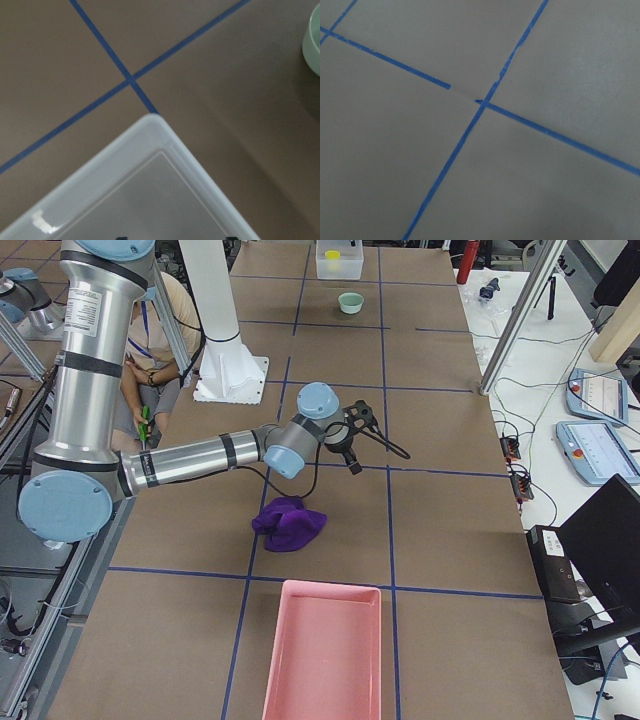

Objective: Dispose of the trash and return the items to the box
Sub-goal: 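Grasp the purple cloth with the right gripper and lift it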

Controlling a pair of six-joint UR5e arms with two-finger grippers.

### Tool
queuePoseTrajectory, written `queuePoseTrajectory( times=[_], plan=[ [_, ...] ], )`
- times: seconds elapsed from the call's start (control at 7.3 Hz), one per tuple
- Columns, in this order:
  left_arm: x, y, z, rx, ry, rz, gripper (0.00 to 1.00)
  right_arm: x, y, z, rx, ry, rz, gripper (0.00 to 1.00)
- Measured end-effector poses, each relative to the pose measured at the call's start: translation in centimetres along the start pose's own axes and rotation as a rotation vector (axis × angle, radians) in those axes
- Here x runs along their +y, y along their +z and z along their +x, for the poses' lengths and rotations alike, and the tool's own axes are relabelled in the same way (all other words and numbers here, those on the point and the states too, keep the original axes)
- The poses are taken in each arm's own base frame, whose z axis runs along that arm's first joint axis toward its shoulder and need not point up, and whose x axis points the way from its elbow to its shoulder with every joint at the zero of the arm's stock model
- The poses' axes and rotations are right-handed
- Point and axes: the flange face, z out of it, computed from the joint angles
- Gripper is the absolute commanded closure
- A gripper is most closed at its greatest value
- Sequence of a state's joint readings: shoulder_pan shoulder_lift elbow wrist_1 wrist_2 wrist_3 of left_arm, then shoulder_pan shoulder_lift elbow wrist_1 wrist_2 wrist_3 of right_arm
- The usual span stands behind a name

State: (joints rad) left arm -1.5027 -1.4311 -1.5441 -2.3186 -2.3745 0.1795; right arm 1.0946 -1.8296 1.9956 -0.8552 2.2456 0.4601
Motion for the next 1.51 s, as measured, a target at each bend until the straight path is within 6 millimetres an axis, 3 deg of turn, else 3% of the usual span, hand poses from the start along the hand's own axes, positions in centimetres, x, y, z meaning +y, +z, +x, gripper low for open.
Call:
queuePoseTrajectory(
  times=[0.27,0.41,0.55,0.69,0.82,1.23,1.51],
  plan=[
    [-4.0,-1.1,0.4,-0.003,0.016,0.015,0.00,6.9,1.3,0.7,0.089,-0.001,-0.080,0.11],
    [-5.0,-1.8,0.9,-0.005,0.020,0.020,0.00,9.6,2.5,1.7,0.115,-0.014,-0.109,0.11],
    [-5.8,-2.3,1.2,-0.006,0.023,0.023,0.00,11.8,4.0,3.0,0.120,-0.027,-0.128,0.19],
    [-6.2,-2.6,1.4,-0.006,0.026,0.027,0.00,13.4,5.3,3.9,0.112,-0.043,-0.140,0.54],
    [-6.6,-2.7,1.5,-0.007,0.029,0.030,0.00,14.3,6.2,4.0,0.101,-0.061,-0.156,1.00],
    [-7.0,-2.9,1.5,-0.009,0.033,0.036,0.00,15.0,7.5,2.9,0.077,-0.116,-0.185,1.00],
    [-7.0,-2.9,1.5,-0.010,0.031,0.035,0.00,13.9,6.6,1.4,0.053,-0.167,-0.162,1.00]
  ],
)
